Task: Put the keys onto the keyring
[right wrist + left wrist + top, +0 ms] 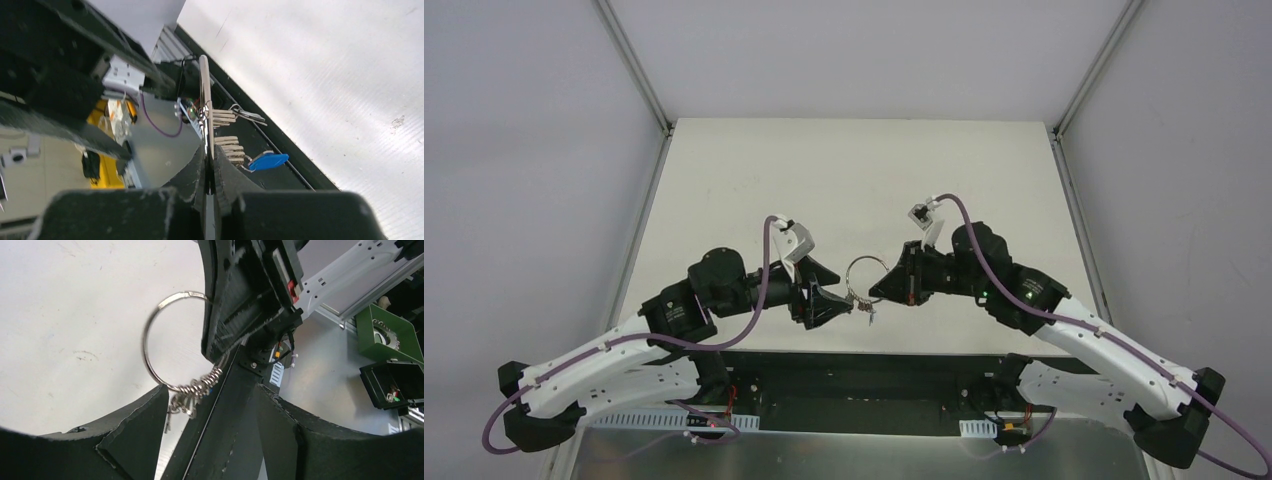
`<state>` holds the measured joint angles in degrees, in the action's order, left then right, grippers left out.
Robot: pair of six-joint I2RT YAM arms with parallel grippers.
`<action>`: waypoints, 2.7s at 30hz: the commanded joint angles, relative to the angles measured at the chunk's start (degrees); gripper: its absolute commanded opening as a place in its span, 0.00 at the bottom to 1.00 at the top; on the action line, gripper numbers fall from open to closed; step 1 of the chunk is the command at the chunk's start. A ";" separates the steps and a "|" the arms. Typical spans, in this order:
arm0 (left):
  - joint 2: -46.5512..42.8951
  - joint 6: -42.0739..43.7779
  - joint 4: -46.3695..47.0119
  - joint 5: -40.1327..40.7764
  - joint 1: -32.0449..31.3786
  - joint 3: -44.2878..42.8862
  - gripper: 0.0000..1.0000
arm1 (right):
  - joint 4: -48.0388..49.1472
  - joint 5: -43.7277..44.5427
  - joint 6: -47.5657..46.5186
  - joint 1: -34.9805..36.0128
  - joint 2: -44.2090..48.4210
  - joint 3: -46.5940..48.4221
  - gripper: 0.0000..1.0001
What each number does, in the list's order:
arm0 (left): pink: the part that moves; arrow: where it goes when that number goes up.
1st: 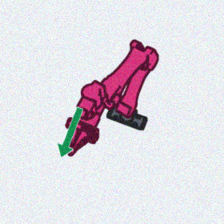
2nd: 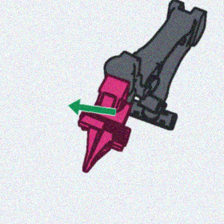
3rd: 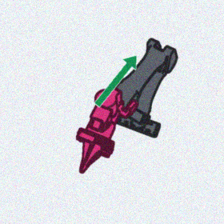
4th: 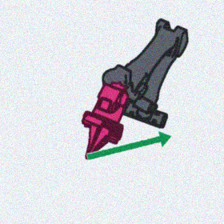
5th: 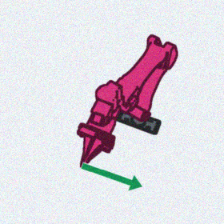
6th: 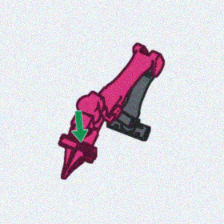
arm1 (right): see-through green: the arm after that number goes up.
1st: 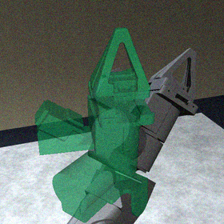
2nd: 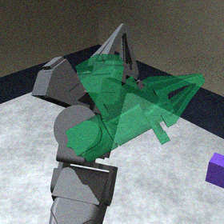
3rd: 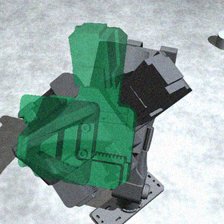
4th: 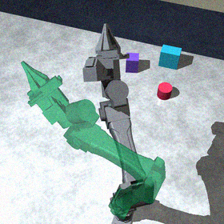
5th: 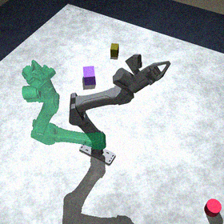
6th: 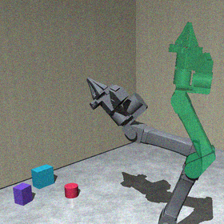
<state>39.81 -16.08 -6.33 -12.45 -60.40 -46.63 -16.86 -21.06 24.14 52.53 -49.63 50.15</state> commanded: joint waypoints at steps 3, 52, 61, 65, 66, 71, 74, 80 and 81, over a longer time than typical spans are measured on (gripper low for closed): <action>-1.65 -2.38 3.07 1.57 -0.16 1.89 0.62 | -2.99 13.90 11.32 -1.05 -3.53 5.84 0.00; -0.89 -0.67 3.64 3.49 -0.20 4.97 0.63 | 40.38 9.59 33.36 -18.80 -44.75 -7.43 0.03; -1.19 -0.27 3.65 4.12 -0.16 5.25 0.63 | 35.24 10.80 29.96 -21.81 -38.65 -11.79 0.24; -1.00 -0.32 3.81 3.76 -0.18 5.37 0.63 | 29.67 13.75 26.20 -22.58 -33.94 -12.86 0.42; -1.06 -0.28 3.98 3.87 -0.16 5.46 0.63 | 28.11 14.49 25.37 -22.78 -32.24 -13.07 0.44; -1.00 -0.09 4.85 4.89 -0.19 6.35 0.63 | 19.15 18.14 20.42 -23.03 -24.40 -12.62 0.50; -0.93 0.25 5.61 6.58 -0.17 7.13 0.63 | 12.24 19.71 16.69 -22.53 -21.29 -9.89 0.50; -1.95 1.24 9.84 10.75 -0.17 10.67 0.63 | 6.78 20.71 9.18 -19.15 -23.84 -2.37 0.50; -2.00 1.49 10.56 11.27 -0.17 11.35 0.63 | 6.31 22.37 7.89 -18.30 -25.12 -1.02 0.50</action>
<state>38.87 -16.43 -1.41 -4.99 -60.40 -37.50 -5.98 -2.04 39.38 31.57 -72.16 43.11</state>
